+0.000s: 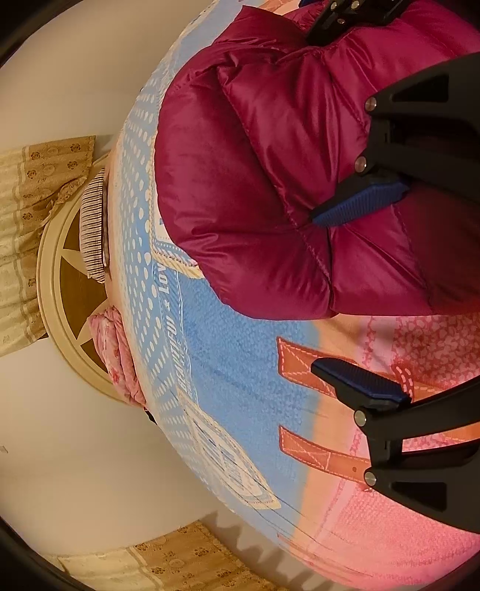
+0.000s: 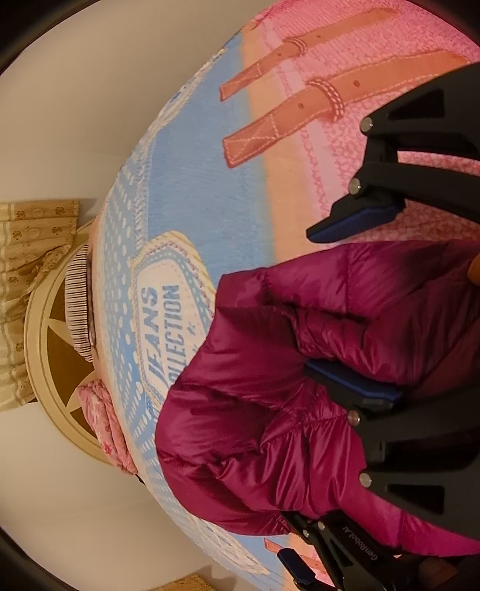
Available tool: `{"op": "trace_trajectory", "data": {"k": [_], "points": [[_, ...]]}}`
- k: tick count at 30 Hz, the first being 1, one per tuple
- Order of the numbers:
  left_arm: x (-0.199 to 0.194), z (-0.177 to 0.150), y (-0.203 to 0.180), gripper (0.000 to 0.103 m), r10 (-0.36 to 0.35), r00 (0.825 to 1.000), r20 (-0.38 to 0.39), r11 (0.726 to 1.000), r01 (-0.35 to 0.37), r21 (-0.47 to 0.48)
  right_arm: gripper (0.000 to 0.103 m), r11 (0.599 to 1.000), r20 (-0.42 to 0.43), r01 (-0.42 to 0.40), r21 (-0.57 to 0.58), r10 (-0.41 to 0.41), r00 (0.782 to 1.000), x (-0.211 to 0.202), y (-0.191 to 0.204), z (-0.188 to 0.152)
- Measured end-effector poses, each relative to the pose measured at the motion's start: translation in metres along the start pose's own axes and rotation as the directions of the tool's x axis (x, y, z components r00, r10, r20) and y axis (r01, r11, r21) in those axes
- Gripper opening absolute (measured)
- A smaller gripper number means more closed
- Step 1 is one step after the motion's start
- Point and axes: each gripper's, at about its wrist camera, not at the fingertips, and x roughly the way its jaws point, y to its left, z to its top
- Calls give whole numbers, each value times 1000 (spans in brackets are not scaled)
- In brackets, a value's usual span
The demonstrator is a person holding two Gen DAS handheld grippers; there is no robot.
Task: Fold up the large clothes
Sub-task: 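Hold the magenta jacket bundle with both tools and carry it across the bed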
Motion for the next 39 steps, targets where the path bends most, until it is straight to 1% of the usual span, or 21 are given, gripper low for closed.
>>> {"op": "trace_trajectory", "data": {"k": [12, 23, 29, 34, 39], "points": [[4, -3, 0, 75, -10, 1000, 1, 1000, 10, -10, 70, 1000, -26, -18, 5, 18, 1000, 12, -5, -3], [2, -7, 3, 75, -44, 999, -18, 999, 44, -10, 72, 998, -56, -53, 23, 54, 997, 19, -9, -6], [-10, -19, 10, 75, -86, 996, -19, 996, 86, -28, 72, 997, -61, -76, 33, 78, 995, 22, -13, -7], [-18, -28, 21, 75, -146, 988, -43, 986, 141, -91, 72, 996, -60, -79, 32, 81, 995, 21, -13, -8], [-23, -34, 19, 75, -168, 985, -46, 982, 163, -95, 72, 996, -62, -85, 32, 87, 994, 22, -13, -8]]}}
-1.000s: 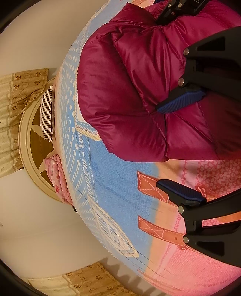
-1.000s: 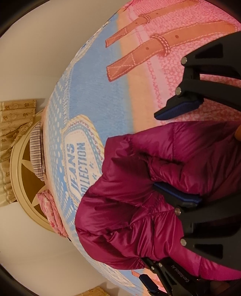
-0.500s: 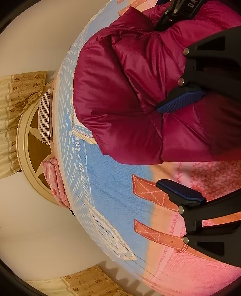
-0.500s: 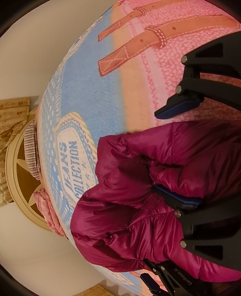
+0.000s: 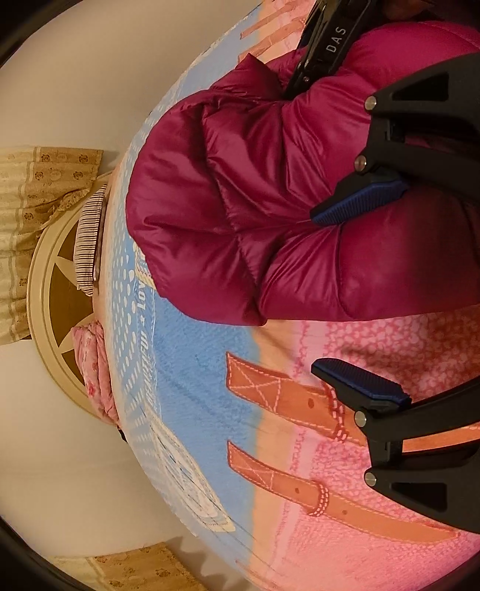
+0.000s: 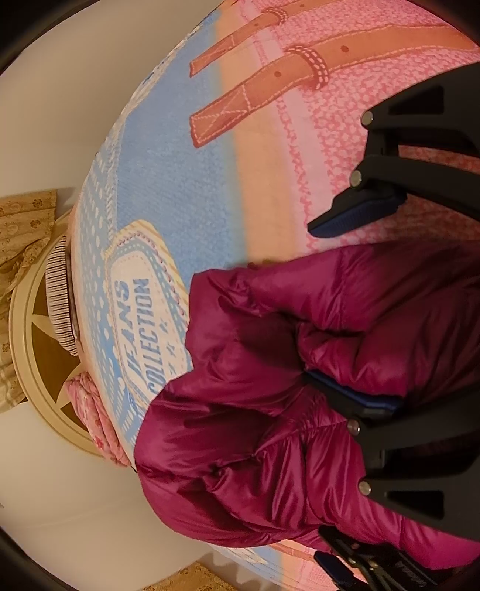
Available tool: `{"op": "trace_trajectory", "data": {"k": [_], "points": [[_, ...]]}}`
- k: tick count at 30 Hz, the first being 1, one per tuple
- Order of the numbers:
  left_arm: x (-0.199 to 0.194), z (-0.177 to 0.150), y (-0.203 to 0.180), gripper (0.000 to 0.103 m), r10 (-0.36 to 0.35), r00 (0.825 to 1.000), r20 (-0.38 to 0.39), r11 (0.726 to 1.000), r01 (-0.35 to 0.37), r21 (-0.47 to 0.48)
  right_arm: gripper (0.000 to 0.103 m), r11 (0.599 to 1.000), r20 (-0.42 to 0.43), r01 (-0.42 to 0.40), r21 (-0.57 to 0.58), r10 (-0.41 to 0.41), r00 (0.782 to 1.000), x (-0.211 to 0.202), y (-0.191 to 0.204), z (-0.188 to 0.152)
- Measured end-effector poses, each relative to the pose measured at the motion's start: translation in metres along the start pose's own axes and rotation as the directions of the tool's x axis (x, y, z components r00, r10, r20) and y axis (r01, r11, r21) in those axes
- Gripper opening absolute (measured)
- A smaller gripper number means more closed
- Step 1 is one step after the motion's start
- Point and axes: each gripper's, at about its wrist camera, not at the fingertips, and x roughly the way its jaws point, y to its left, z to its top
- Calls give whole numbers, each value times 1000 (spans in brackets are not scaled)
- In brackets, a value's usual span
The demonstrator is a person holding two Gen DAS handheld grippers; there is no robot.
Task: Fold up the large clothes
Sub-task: 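Hold the magenta jacket bundle with both tools and carry it across the bed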
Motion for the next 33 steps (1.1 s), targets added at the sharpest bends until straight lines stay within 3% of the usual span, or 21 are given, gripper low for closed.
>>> {"op": "trace_trajectory", "data": {"k": [6, 10, 12, 16, 25, 30, 33], "points": [[10, 0, 4, 75, -78, 996, -45, 996, 76, -36, 72, 1000, -3, -24, 12, 24, 1000, 1, -3, 0], [7, 0, 1, 74, -103, 994, -48, 995, 101, -26, 60, 998, 6, -66, 11, 66, 998, -3, -4, -3], [5, 0, -2, 57, -133, 990, -47, 991, 133, -13, 55, 996, 6, -86, 10, 86, 996, -4, -4, -5], [-3, 0, -17, 51, -98, 995, -27, 993, 100, 63, 49, 993, 6, -114, 21, 114, 993, -5, -6, -8], [-5, -3, -28, 40, -55, 998, -17, 992, 56, 109, 43, 998, 17, -33, -51, 34, 999, -9, 10, -10], [-12, -3, -36, 22, -4, 1000, 4, 988, 4, 155, 31, 996, 37, -18, -86, 21, 999, -16, 16, -12], [-19, -1, -36, 17, 16, 1000, 20, 989, -18, 149, 25, 994, 55, -4, -105, 10, 998, -22, 21, -14]]}}
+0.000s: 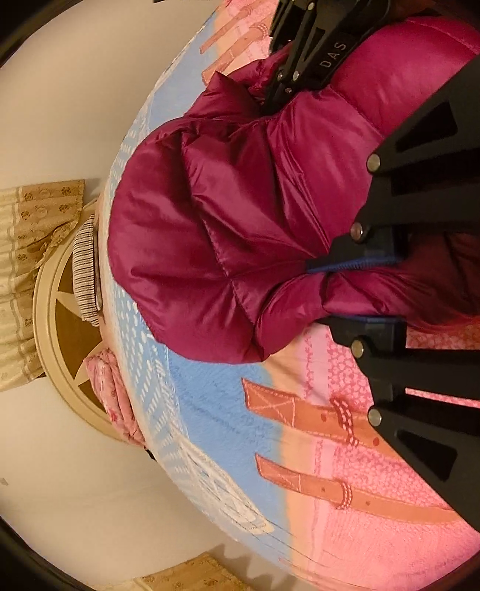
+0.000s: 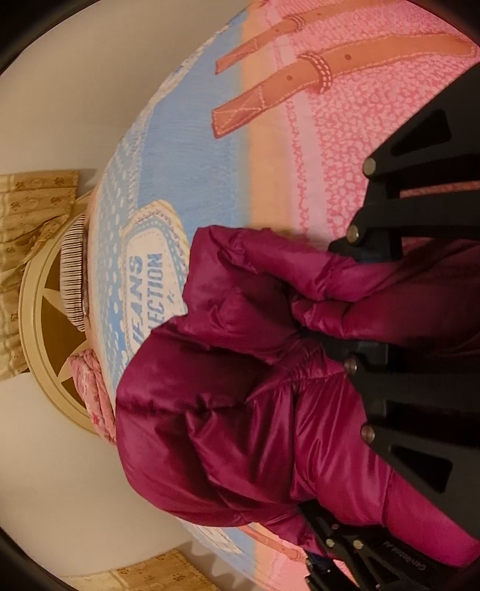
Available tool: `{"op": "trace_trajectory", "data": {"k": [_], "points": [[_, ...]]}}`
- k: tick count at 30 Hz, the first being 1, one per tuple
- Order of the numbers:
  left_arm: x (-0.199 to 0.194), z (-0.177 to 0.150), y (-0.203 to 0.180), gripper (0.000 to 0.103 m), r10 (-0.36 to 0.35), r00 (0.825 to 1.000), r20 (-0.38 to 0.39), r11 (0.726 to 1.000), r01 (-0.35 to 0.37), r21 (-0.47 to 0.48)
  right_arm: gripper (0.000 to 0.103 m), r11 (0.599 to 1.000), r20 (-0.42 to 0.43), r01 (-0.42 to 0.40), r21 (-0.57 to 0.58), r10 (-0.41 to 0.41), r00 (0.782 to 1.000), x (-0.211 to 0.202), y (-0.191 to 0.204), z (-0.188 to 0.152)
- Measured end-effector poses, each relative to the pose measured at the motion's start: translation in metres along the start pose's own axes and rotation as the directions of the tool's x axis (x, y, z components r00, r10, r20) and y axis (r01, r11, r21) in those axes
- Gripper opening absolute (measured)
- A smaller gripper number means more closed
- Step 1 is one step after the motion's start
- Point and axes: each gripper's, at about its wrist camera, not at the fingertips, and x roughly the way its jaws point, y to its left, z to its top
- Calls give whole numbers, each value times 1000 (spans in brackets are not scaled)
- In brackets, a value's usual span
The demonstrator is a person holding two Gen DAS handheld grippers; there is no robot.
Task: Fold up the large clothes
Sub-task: 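Hold the magenta jacket bundle with both tools and carry it across the bed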
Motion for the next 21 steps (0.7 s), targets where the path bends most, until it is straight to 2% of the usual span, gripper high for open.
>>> {"op": "trace_trajectory", "data": {"k": [10, 21], "points": [[-46, -2, 20, 14, 46, 997, 60, 999, -46, 3, 21, 999, 17, -51, 0, 51, 999, -24, 11, -1], [-94, -25, 95, 13, 118, 988, 99, 989, -109, -98, 20, 983, 57, -150, -103, 156, 986, -59, 82, -2]]}}
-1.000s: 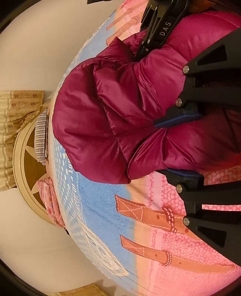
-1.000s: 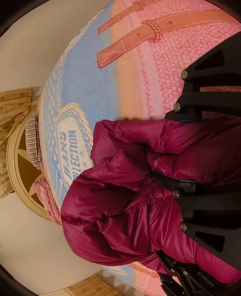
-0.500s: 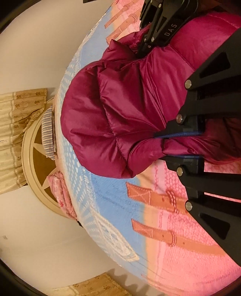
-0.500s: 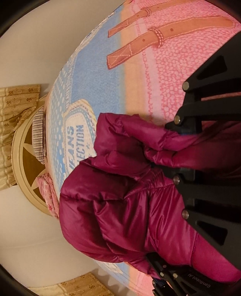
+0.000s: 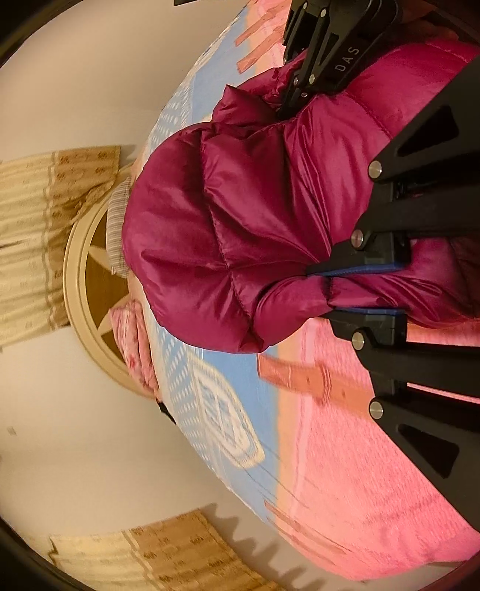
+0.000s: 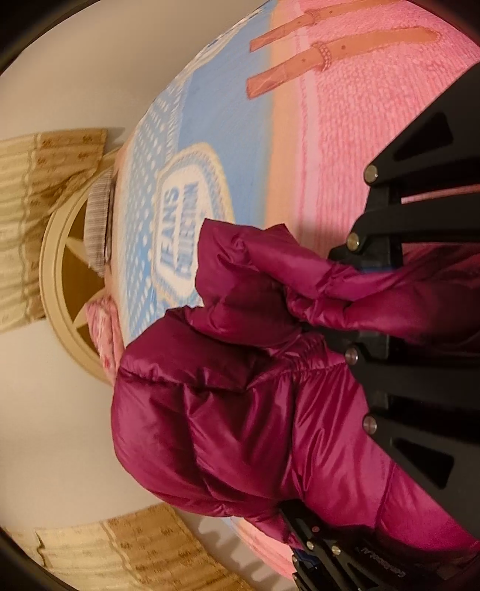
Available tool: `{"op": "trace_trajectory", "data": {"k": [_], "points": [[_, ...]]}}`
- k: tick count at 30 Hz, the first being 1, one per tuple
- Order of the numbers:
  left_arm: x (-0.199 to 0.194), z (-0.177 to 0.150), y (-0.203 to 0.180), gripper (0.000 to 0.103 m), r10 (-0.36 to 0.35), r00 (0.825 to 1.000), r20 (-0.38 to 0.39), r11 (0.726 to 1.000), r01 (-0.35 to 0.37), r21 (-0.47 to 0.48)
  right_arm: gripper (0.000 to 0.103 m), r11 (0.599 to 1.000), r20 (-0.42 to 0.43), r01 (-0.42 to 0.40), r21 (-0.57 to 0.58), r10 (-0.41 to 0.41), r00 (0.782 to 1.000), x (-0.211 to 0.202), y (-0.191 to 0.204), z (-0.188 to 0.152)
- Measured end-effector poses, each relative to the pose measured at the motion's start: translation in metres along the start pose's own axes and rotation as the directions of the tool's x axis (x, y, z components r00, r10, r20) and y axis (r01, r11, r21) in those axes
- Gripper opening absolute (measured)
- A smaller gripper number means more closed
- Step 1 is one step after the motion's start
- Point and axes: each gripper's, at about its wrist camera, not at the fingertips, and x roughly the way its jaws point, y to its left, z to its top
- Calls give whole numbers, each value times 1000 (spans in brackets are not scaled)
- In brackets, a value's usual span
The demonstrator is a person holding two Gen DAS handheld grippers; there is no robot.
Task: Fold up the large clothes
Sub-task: 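Hold the magenta jacket bundle with both tools and carry it across the bed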
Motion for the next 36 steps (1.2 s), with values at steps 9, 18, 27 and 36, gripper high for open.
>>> {"op": "trace_trajectory", "data": {"k": [9, 18, 27, 36], "points": [[-18, -8, 55, 13, 75, 997, 19, 996, -73, -56, 20, 994, 6, -80, -77, 81, 997, 6, 56, 12], [-29, -13, 102, 13, 130, 991, 22, 985, -127, -117, 20, 978, -1, -142, -152, 143, 990, 14, 101, 22], [-33, -19, 128, 13, 160, 987, 15, 975, -155, -158, 20, 963, -17, -178, -204, 179, 984, 22, 136, 27], [-28, -36, 148, 13, 174, 984, -23, 968, -175, -181, 20, 948, -52, -211, -239, 205, 977, 31, 157, 21]]}}
